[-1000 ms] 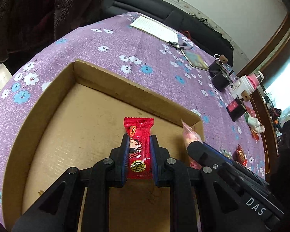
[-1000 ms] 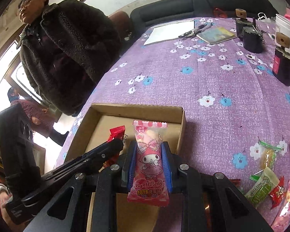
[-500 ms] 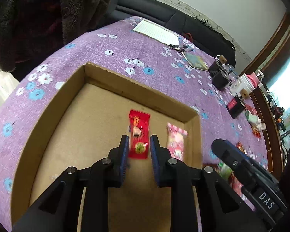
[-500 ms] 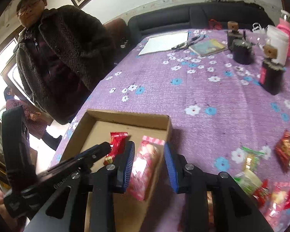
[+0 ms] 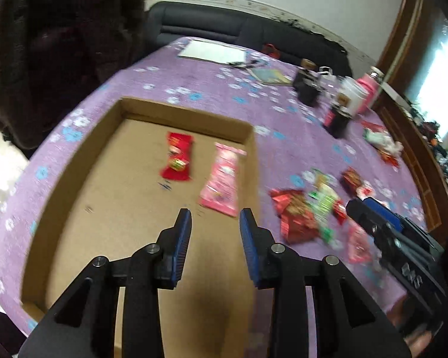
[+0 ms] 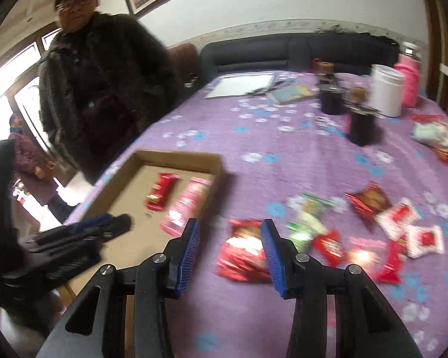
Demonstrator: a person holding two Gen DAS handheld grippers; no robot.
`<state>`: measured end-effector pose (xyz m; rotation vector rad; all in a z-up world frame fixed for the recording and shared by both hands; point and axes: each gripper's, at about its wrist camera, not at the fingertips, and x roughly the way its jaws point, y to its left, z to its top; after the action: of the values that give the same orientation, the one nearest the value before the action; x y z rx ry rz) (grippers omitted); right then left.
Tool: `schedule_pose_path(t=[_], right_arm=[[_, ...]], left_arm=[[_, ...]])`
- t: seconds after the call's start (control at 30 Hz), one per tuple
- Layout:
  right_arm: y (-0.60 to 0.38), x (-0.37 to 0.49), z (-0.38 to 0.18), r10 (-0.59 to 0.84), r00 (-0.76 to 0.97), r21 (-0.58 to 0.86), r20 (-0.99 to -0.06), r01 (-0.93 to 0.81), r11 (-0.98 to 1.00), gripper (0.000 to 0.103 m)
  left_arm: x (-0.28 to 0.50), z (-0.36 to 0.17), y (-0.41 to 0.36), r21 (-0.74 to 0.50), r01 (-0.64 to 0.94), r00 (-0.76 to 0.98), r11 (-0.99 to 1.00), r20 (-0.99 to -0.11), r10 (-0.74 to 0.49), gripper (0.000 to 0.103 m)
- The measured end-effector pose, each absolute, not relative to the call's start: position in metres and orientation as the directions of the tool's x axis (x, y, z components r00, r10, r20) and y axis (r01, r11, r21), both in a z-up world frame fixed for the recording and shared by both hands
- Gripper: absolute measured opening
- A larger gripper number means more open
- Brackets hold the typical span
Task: Organize snacks
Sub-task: 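Grasp red chocolate packet with left tool while right tool grasps pink bar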
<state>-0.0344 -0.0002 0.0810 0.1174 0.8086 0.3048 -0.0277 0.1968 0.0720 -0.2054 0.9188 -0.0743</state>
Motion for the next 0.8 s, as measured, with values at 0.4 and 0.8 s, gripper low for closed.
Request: schedule_pose_path(t=[0.4,0.8], right_arm=[[-0.112,-0.054,0.049,0.246,0.643,0.29,-0.725,-0.039,0.956,0.046],[-0.075,-0.04,0.015,0.182,0.604,0.167,-0.776,-0.081,0.983,0.046]], left_arm=[[-0.035,0.065,0.129,-0.236,0.101,0.563,0.967,-0.787,-0.251,0.031],[0.009,0.046,0.1,-0.177,0.126,0.541,0.976,-0.812,-0.217,0.031]])
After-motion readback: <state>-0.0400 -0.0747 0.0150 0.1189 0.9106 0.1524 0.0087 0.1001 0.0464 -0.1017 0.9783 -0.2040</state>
